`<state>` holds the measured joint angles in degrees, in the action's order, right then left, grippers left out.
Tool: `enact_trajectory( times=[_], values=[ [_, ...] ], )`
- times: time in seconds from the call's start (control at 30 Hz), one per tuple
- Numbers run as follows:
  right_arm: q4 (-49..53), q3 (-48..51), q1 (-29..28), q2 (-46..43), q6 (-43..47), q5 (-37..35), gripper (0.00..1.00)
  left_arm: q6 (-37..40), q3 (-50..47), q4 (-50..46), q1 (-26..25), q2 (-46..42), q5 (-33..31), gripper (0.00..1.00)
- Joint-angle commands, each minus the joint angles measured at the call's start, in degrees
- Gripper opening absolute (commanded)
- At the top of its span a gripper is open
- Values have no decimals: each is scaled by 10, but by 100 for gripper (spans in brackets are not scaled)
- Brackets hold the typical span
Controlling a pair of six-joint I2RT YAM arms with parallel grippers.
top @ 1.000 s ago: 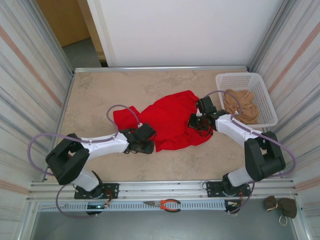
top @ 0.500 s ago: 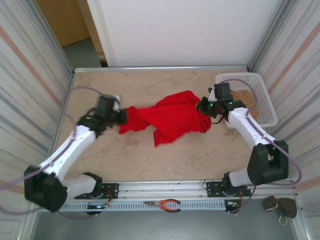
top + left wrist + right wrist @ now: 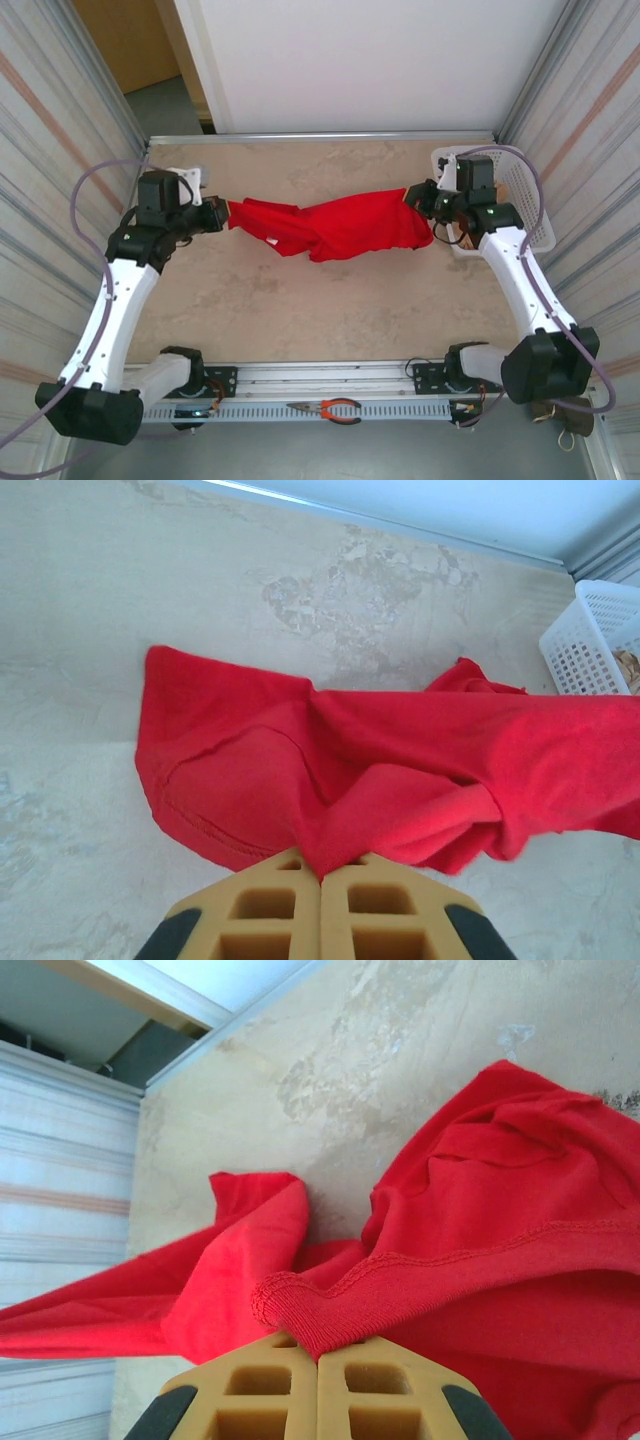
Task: Fold the inside-out t-shirt
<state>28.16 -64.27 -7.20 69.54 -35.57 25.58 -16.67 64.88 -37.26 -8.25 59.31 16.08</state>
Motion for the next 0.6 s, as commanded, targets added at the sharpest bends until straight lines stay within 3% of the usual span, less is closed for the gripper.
enact_trajectory(
  times=[0.0,0.13,0.27,0.33,0.37,0.43,0.57],
  values=[
    [19,-1,18,-34,-8,-4,0,14,13,-17,42,-28,-2,0],
    [24,24,66,-30,-22,-27,0,9,10,-23,132,-14,44,0],
    [-7,48,92,19,-20,-15,0,-9,-12,-13,142,16,70,0],
    [-15,45,83,53,-5,-5,47,-26,-37,6,141,22,95,0],
    [-8,36,73,69,10,-10,63,-35,-51,15,141,23,105,0],
    [12,24,40,81,35,-43,69,-41,-74,25,134,20,111,0],
    [24,22,-76,77,46,-99,66,-44,-112,28,110,8,100,0]
  ],
)
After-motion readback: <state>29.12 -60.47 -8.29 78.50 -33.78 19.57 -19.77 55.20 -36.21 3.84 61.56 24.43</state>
